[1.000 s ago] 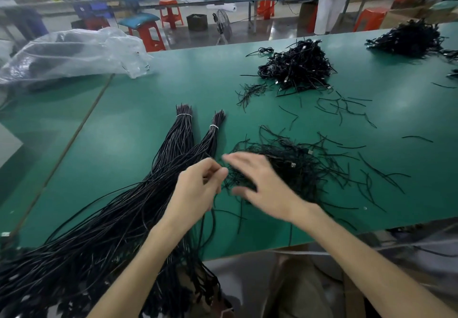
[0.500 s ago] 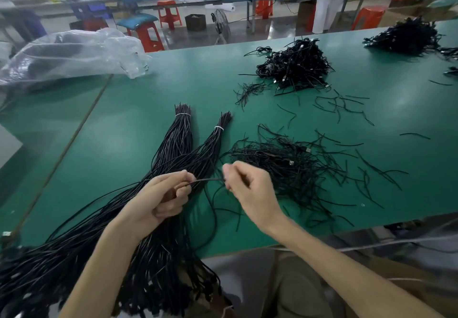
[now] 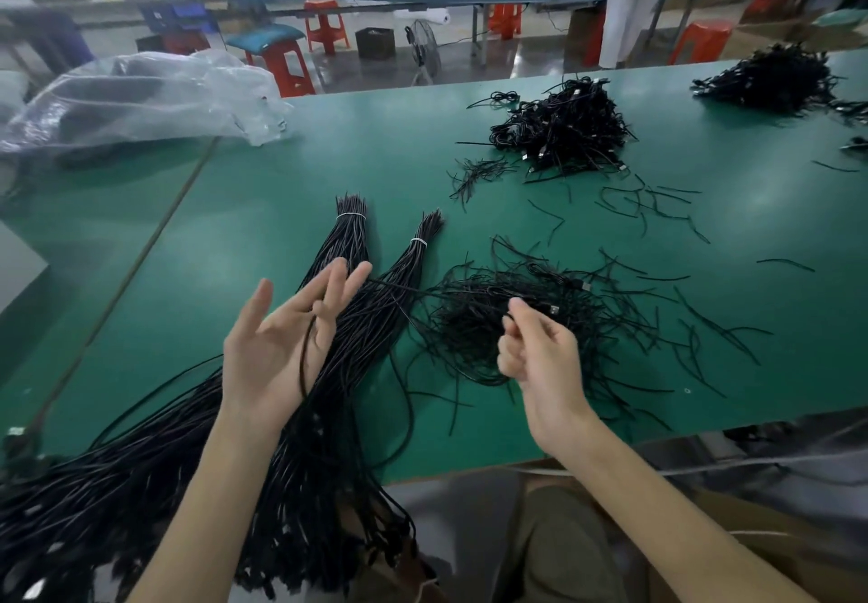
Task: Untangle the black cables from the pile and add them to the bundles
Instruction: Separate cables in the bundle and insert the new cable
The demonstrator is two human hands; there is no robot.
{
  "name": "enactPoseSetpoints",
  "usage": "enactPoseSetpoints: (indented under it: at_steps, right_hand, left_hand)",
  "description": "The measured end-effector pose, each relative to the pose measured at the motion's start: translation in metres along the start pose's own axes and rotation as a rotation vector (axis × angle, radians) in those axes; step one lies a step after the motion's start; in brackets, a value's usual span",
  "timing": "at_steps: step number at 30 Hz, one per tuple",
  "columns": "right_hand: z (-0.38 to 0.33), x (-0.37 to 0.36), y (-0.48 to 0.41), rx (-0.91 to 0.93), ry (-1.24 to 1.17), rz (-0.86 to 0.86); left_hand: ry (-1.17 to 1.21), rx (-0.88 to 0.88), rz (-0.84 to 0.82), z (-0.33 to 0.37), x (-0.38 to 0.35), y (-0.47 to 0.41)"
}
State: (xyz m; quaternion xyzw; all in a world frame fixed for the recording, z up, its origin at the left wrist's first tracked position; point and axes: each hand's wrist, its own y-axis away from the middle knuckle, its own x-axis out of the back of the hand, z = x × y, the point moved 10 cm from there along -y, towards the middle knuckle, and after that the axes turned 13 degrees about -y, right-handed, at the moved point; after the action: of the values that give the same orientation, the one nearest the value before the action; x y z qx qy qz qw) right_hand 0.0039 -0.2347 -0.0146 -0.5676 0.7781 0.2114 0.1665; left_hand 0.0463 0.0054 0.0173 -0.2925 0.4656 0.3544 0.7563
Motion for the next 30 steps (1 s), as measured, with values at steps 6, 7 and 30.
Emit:
enactPoseSetpoints:
  at_steps: [6,7,30]
  right_hand:
    - [-0.006,0.043,-0.012,-0.088,-0.339,0.205]
    - [-0.008,0.048,-0.013,-0.071,-0.328,0.215]
    - [-0.017,0.042,-0.001,0.175,0.64,-0.126]
  left_hand:
    - [-0.355,0.022,0.032,-0.006,0.011,-0.006]
    - [-0.406,0.014,0.05,-0.005,0.014,-0.007]
    - [-0.789,-0.104,0.208,0.02,0.03,-0.009]
